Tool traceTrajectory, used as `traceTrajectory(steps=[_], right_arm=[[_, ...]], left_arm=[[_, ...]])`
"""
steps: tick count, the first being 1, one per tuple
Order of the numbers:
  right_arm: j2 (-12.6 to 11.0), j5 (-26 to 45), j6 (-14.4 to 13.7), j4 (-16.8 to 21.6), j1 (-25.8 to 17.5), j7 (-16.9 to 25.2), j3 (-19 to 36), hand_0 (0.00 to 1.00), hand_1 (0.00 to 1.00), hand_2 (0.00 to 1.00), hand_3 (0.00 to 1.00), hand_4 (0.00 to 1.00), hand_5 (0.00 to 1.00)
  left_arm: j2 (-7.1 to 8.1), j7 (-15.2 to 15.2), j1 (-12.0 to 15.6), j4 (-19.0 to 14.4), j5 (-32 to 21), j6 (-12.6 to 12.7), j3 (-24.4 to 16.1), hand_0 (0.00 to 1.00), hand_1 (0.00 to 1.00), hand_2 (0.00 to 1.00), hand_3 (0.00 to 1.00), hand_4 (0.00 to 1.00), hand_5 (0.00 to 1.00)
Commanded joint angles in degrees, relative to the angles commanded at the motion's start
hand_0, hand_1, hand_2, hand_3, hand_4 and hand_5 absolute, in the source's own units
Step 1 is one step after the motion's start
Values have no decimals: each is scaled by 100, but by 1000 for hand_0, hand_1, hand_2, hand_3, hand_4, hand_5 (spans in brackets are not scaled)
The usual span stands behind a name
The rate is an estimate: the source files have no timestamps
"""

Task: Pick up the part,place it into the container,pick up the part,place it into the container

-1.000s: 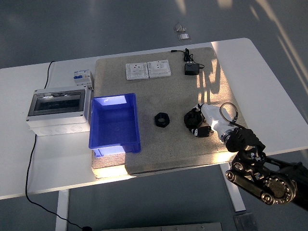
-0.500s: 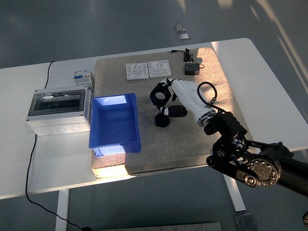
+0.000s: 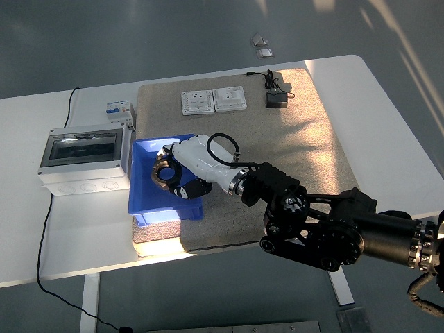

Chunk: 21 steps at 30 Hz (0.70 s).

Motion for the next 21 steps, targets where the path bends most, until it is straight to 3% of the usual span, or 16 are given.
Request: traceTrajectory(steps=[4, 5, 10, 11, 21], right_arm=[[0, -113, -203, -50, 7, -28, -7, 858, 797, 780, 695, 528, 202], [0, -147, -272, -62, 2, -44, 6, 998, 898, 855, 756, 559, 241], [0, -158, -386, -115, -25, -80, -7, 998, 898, 855, 756, 559, 241], [0, -142, -387, -117, -36, -74, -14, 998, 998, 975, 924, 623, 294], [0, 44, -445, -104, -125, 75, 12, 998, 998, 995, 960, 662, 328]], left_arm=[[12, -30, 11, 0, 9, 0, 11, 716, 711, 747, 759, 757, 895], [13, -35, 13, 0, 13, 0, 12, 715, 710, 747, 755, 756, 895], [18, -59, 24, 0, -19, 3, 54, 715, 710, 747, 755, 756, 895], [23, -76, 28, 0, -47, 6, 88, 715, 710, 746, 752, 755, 893], [36, -117, 49, 0, -109, 12, 179, 714, 710, 746, 748, 753, 887]])
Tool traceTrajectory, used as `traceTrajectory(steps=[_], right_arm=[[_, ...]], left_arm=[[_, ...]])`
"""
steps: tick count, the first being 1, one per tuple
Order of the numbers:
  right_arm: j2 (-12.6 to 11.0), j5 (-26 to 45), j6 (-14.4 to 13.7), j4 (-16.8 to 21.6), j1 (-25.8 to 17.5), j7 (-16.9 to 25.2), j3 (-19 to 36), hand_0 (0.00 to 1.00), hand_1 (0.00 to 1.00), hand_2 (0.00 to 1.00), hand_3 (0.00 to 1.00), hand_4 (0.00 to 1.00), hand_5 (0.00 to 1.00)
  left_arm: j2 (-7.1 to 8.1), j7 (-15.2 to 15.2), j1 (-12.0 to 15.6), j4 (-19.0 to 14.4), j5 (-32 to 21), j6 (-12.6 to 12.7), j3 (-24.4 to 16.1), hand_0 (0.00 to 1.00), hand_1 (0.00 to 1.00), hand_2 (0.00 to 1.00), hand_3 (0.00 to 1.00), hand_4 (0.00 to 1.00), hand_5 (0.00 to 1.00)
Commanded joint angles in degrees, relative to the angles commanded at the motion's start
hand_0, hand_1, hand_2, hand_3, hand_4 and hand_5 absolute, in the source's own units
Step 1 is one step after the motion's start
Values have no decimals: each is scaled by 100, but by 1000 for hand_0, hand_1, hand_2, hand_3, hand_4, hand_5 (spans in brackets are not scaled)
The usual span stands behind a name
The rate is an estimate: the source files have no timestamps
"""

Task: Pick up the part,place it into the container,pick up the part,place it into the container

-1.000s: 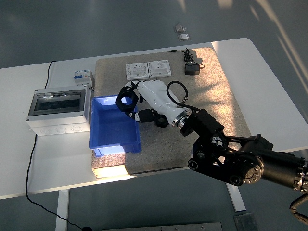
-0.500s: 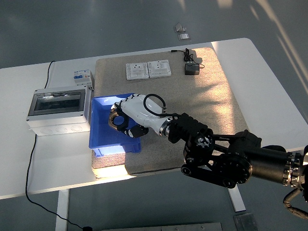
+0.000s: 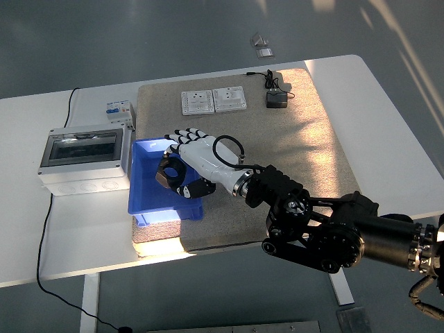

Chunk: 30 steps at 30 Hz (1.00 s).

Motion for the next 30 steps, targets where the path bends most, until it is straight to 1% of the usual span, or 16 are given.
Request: traceTrajectory(steps=[1, 2, 7, 8, 13, 14, 19, 22, 25, 26, 30], right_arm=[[0, 23, -3, 3, -4, 18, 1, 998, 998, 995, 960, 662, 328], [0, 47, -2, 5, -7, 33, 2, 998, 998, 998, 989, 682, 341], [0, 219, 59, 4, -18, 67, -48, 998, 998, 998, 989, 682, 341], [0, 237, 83, 5, -19, 57, -64, 998, 998, 998, 998, 732, 377], [0, 231, 149, 17, -17, 15, -108, 998, 998, 998, 998, 732, 377], [0, 227, 148, 17, -16, 12, -110, 998, 998, 998, 998, 723, 364], [0, 236, 125, 3, -18, 6, -98, 998, 998, 998, 998, 723, 364], [0, 268, 125, -9, -19, -9, -97, 998, 998, 998, 998, 735, 379], [0, 281, 137, -24, -24, -110, -90, 998, 998, 998, 998, 735, 379], [0, 283, 141, -31, -25, -159, -84, 998, 998, 998, 998, 775, 390], [0, 335, 162, -53, -24, -248, -82, 998, 998, 998, 998, 775, 390]], left_arm=[[2, -1, 0, 0, 2, 1, -3, 714, 710, 746, 748, 753, 887], [4, -2, 1, 0, 5, 1, -6, 714, 707, 746, 745, 755, 883], [10, -2, 4, 0, 33, -2, -23, 714, 707, 746, 745, 755, 883], [12, -4, 4, 0, 32, -1, -21, 714, 709, 746, 729, 743, 878], [13, 3, 3, 0, 28, -2, -13, 714, 709, 746, 729, 743, 878], [13, 6, 1, 0, 31, -3, -11, 713, 708, 742, 716, 728, 875], [13, 7, -7, 0, 8, 1, 3, 713, 708, 742, 716, 728, 875], [14, 2, -8, 0, 20, 8, -2, 713, 707, 742, 711, 718, 875], [14, 2, -11, 0, 36, 9, -6, 713, 707, 742, 711, 718, 875], [13, 5, -11, 0, 39, 8, -5, 712, 707, 740, 698, 696, 863], [8, 11, -10, 0, 38, 6, 1, 712, 707, 740, 698, 696, 863]])
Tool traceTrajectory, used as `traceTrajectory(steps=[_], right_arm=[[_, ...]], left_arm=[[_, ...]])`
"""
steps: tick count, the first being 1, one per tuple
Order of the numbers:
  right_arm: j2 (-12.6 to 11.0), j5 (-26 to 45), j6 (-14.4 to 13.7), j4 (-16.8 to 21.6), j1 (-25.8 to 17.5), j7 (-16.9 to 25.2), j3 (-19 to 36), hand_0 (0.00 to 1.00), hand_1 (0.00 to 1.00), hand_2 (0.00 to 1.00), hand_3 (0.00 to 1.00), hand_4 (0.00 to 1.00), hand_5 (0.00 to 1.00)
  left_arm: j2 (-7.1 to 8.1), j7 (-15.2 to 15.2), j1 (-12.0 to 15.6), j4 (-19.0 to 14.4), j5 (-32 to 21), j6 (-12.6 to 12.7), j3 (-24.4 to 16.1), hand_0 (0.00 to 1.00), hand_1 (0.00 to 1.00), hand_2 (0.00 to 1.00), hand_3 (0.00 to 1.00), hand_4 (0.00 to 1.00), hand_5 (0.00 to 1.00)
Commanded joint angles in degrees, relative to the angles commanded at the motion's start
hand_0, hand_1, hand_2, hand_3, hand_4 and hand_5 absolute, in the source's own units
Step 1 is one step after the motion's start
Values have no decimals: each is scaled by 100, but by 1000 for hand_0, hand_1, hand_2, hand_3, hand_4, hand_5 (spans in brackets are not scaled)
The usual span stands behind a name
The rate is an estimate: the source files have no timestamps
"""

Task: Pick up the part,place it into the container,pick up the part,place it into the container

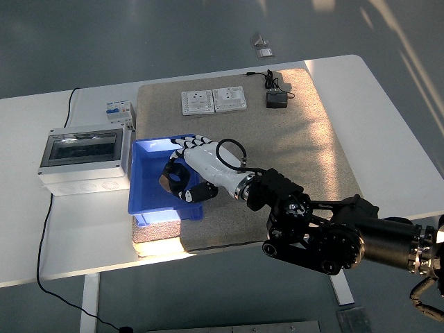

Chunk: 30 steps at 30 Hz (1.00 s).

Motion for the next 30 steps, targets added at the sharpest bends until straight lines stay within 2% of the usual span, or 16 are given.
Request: traceTrajectory(steps=[1, 2, 7, 8, 13, 14, 15, 19, 20, 22, 24, 26, 30], right_arm=[[0, 48, 18, -8, 4, 0, -21, 998, 998, 998, 998, 775, 390], [0, 90, 28, -15, 7, 5, -41, 998, 998, 998, 998, 941, 438], [0, 163, 30, -34, 7, 22, -68, 998, 998, 998, 998, 941, 438], [0, 169, 21, -37, 5, 26, -67, 998, 998, 998, 998, 909, 396], [0, 207, -92, -54, -20, 66, -25, 998, 998, 998, 998, 909, 396], [0, 210, -123, -56, -26, 71, -11, 998, 998, 998, 998, 952, 384], [0, 210, -151, -58, -33, 75, 3, 998, 998, 998, 998, 952, 384], [-1, 249, -430, -60, -149, 103, 202, 998, 998, 998, 998, 952, 384], [-3, 255, -536, -56, -201, 83, 296, 998, 998, 998, 998, 991, 352], [-49, 235, -806, -87, -355, -70, 554, 998, 998, 998, 998, 991, 352], [-101, 194, -949, -149, -441, -278, 759, 998, 998, 998, 998, 991, 352], [-150, 128, -907, -221, -477, -529, 857, 998, 998, 998, 998, 955, 344], [-135, 118, -718, -384, -513, -877, 722, 998, 998, 998, 998, 955, 344]], left_arm=[[-2, -2, 0, 0, -6, 3, 4, 712, 707, 740, 698, 696, 863], [-5, -3, 0, 0, -15, 5, 10, 712, 706, 741, 690, 681, 847], [-14, -3, -2, 0, -34, 8, 20, 712, 706, 741, 690, 681, 847], [-14, -3, -3, 0, -33, 8, 18, 712, 705, 740, 682, 662, 836], [-11, -3, -5, 0, -24, 5, 7, 712, 705, 740, 682, 662, 836], [-10, -3, -6, 0, -20, 5, 3, 711, 706, 740, 674, 651, 825], [-8, -4, -5, 0, -16, 5, 0, 711, 706, 740, 674, 651, 825], [-3, -8, 0, 0, 20, 0, -19, 711, 706, 740, 674, 651, 825], [-5, -11, 3, 0, 25, 1, -20, 711, 706, 739, 666, 640, 820], [-12, -28, 17, 0, -18, 10, 3, 711, 706, 739, 666, 640, 820], [-17, -43, 32, 0, -75, 22, 24, 711, 706, 739, 666, 640, 820], [-18, -55, 37, 0, -100, 29, 29, 711, 705, 739, 662, 631, 818], [-31, -57, 19, 0, -35, 23, 0, 711, 705, 739, 662, 631, 818]])
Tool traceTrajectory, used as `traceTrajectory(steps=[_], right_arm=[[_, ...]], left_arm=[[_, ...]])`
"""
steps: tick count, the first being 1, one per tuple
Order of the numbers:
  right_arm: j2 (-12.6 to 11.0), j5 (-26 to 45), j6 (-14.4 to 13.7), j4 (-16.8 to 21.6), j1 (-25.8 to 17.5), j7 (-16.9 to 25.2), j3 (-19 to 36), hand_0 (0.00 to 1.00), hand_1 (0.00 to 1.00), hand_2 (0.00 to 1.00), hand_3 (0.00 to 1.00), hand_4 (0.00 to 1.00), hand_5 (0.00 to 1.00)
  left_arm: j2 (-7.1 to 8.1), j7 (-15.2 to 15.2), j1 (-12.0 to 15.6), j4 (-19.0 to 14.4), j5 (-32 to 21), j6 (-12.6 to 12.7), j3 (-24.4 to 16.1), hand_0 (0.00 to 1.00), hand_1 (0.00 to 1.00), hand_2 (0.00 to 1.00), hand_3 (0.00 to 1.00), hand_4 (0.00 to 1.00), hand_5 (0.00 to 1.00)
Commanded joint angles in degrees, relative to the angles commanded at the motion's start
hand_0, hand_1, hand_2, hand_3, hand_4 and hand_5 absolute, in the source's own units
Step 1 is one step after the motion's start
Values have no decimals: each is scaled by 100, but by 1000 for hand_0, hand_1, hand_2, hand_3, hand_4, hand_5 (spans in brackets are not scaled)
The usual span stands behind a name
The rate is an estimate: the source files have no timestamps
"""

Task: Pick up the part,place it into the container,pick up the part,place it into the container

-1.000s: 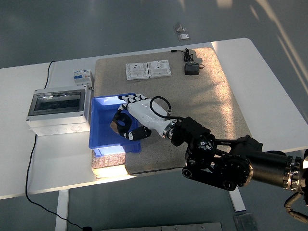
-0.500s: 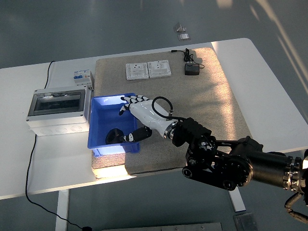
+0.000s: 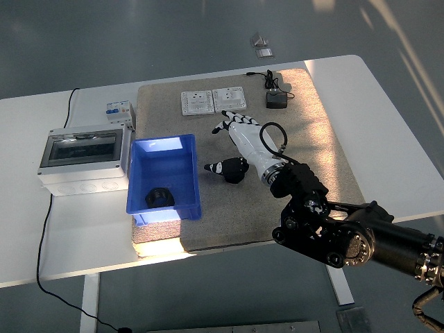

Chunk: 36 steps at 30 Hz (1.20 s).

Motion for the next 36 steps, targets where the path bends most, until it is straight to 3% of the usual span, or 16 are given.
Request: traceTrajectory(steps=[1, 2, 7, 8, 17, 25, 26, 31, 32, 36], right_arm=[[12, 23, 54, -48, -12, -50, -61, 998, 998, 998, 998, 955, 344], [16, 42, 89, -73, -17, -76, -101, 984, 720, 931, 998, 900, 300], [12, 119, 171, -123, 8, -128, -248, 984, 720, 931, 998, 900, 300], [15, 135, 177, -134, 14, -126, -272, 848, 488, 848, 998, 876, 279], [111, 515, 63, -639, 25, 163, -589, 810, 437, 798, 998, 859, 262], [135, 649, -4, -781, 5, 347, -645, 791, 427, 780, 998, 821, 239], [135, 639, -4, -781, 4, 351, -643, 733, 384, 742, 998, 727, 178], [135, 546, 58, -764, -10, 290, -642, 733, 384, 742, 998, 727, 178], [135, 526, 78, -761, -12, 268, -647, 669, 339, 649, 917, 593, 106], [135, 443, 125, -745, -20, 196, -668, 669, 339, 649, 917, 593, 106]], left_arm=[[-6, -1, -6, 0, 10, -2, -2, 711, 705, 739, 662, 631, 818], [-9, -3, -8, 0, 10, -3, 0, 710, 705, 738, 656, 616, 808], [-11, -6, -22, 0, 35, -6, -10, 710, 705, 738, 656, 616, 808], [-12, -6, -26, 0, 42, -7, -12, 710, 704, 738, 655, 607, 803], [-16, -5, -41, 0, 82, -17, -24, 710, 703, 738, 653, 602, 800], [-3, 2, -39, 0, 150, -35, -60, 710, 703, 739, 653, 599, 799], [-3, 4, -40, 0, 163, -37, -67, 709, 703, 734, 649, 596, 796], [-3, 9, -39, 0, 194, -43, -84, 709, 703, 734, 649, 596, 796], [-3, 9, -39, 0, 200, -44, -88, 710, 703, 732, 647, 594, 794], [-6, 11, -39, 0, 212, -50, -96, 710, 703, 732, 647, 594, 794]])
